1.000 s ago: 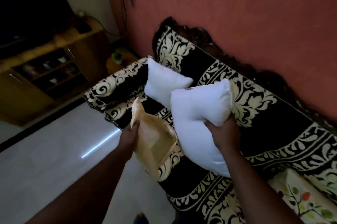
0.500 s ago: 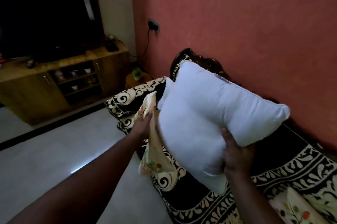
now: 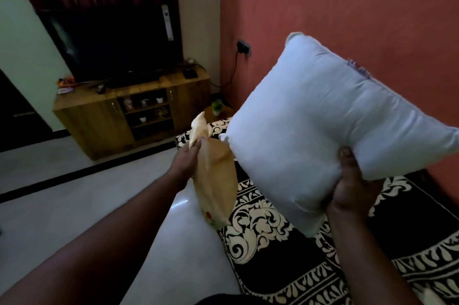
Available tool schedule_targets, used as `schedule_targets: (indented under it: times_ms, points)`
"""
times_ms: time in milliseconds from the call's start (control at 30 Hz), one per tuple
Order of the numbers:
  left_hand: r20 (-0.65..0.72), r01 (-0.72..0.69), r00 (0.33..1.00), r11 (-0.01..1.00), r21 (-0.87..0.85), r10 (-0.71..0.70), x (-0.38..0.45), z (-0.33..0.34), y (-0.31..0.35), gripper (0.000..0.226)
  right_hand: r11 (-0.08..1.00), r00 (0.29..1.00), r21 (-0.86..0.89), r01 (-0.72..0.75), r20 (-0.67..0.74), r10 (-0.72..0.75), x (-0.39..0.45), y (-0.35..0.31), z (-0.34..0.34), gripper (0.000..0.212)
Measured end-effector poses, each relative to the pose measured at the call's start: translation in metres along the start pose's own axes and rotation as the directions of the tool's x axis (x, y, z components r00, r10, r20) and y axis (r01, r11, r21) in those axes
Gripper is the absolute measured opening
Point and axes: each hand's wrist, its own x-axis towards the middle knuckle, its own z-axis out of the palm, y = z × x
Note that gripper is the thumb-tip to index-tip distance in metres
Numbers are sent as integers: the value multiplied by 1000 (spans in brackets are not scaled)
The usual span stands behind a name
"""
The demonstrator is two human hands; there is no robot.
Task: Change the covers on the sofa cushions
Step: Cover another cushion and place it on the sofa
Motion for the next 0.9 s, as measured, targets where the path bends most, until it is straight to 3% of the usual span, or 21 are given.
schedule_targets:
  times_ms: [100,233,433,567,700,767,833,900]
  points:
    - [11,-19,1000,1000,13,19,-4,3,4,36,1000,997,20,-21,69,20,-1,4,6,69]
    - [7,-21,1000,1000,7,21,-10,5,11,54,998,990,-36,-53,128,57,-11,10,12,64]
    - [6,-65,998,992,-105,66,-7,-4,31,44,898,932,-433,-83,284,223,-48,42,0,106]
    - [-39,-54,998,998,-32,53,-8,-21,26,32,791,928,-609,53,323,187,-38,41,-16,96]
    - [-133,-33,990,992,118,49,-2,-37,-2,37,875,979,-478,78,202,23,-9,24,-17,92]
    - [-151,-33,987,994,103,48,-1,-35,-5,35,933,995,-355,62,96,-29,1,17,-10,81]
    - [-125,-65,990,996,62,73,-3,-25,2,31,976,999,-214,41,31,-35,3,12,0,64]
    - [-85,-88,992,995,47,91,-6,-14,12,33,991,999,-133,-2,53,9,-4,10,8,56]
